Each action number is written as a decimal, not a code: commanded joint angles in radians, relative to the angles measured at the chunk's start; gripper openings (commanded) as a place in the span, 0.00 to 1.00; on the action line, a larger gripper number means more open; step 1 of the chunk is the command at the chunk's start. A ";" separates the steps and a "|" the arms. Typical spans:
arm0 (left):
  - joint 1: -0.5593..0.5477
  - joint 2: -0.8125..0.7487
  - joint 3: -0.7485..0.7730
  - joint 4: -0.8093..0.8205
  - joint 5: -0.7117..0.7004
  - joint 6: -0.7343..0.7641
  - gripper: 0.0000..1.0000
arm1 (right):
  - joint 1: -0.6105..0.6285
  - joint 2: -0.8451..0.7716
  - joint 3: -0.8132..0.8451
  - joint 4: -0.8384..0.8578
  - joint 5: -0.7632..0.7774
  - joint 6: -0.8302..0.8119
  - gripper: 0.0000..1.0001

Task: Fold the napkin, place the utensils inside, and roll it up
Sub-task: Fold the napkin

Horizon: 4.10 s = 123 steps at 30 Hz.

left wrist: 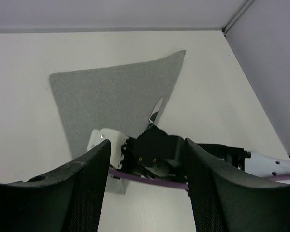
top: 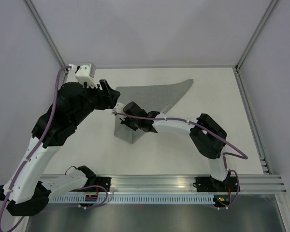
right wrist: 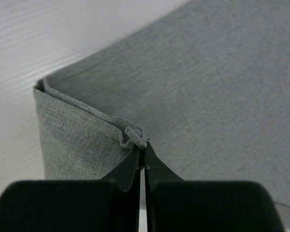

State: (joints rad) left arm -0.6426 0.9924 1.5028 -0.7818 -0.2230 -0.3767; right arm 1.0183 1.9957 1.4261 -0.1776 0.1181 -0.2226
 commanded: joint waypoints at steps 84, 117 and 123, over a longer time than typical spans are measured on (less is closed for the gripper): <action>0.050 0.264 -0.303 0.380 0.294 -0.002 0.69 | -0.554 -0.095 -0.119 0.007 -0.106 0.081 0.57; 0.054 0.811 -0.297 0.743 0.484 -0.159 0.49 | -1.000 0.258 0.454 -0.338 -0.592 0.331 0.59; 0.054 0.900 -0.247 0.757 0.487 -0.174 0.49 | -1.051 0.317 0.480 -0.318 -0.638 0.380 0.60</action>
State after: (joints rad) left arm -0.5903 1.8584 1.2026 -0.0849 0.2390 -0.5053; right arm -0.0196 2.2982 1.8359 -0.4904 -0.4530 0.0845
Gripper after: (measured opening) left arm 0.487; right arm 0.600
